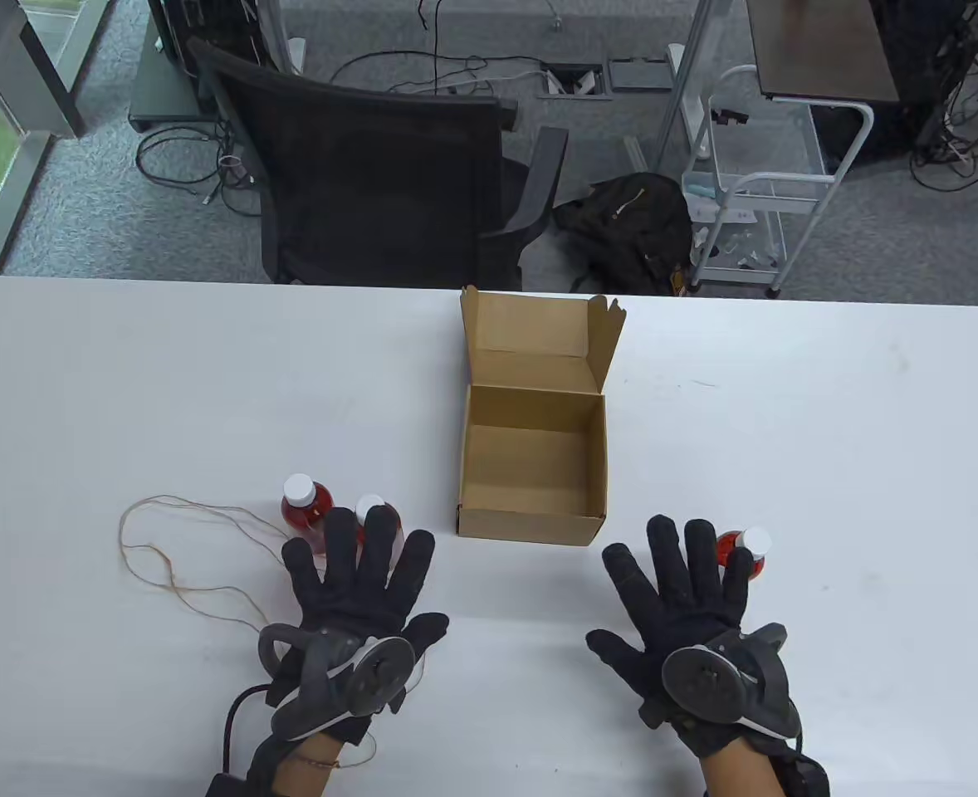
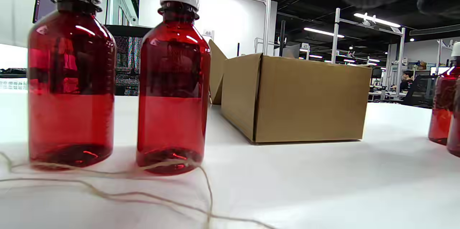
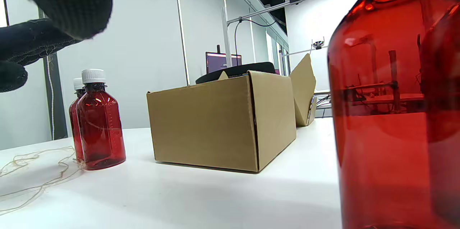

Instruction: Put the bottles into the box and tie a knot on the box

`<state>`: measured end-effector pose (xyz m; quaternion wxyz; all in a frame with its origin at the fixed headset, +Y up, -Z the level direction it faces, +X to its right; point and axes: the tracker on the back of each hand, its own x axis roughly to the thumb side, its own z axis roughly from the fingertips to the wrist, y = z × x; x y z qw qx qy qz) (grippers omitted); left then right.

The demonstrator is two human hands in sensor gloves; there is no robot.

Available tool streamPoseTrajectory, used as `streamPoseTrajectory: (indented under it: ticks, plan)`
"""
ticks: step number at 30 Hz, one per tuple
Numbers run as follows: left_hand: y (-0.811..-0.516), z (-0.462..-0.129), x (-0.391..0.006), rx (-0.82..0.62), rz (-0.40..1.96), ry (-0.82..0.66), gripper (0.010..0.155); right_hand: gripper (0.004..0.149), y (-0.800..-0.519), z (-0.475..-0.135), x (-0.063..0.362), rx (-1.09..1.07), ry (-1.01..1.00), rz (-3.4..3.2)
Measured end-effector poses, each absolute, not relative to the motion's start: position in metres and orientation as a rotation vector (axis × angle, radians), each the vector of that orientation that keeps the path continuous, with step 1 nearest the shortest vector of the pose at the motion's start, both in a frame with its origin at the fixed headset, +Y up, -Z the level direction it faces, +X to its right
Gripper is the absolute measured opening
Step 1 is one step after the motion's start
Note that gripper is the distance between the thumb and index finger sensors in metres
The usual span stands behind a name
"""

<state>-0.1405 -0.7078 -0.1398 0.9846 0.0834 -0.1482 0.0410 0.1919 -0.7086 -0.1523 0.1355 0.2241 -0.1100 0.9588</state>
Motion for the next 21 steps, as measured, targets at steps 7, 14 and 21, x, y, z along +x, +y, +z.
streamPoseTrajectory:
  ticks: [7, 14, 21]
  plan:
    - [-0.7081, -0.1386, -0.1383, 0.166, 0.071, -0.297, 0.098, 0.088, -0.7088, -0.1517, 0.193, 0.64, -0.316, 2.764]
    - [-0.71, -0.1411, -0.1382, 0.154, 0.072, -0.297, 0.098, 0.088, -0.7089, -0.1533, 0.1939, 0.635, -0.306, 2.757]
    - [-0.7088, -0.14, -0.1365, 0.161, 0.069, -0.297, 0.099, 0.088, -0.708, -0.1528, 0.1956, 0.621, -0.3, 2.747]
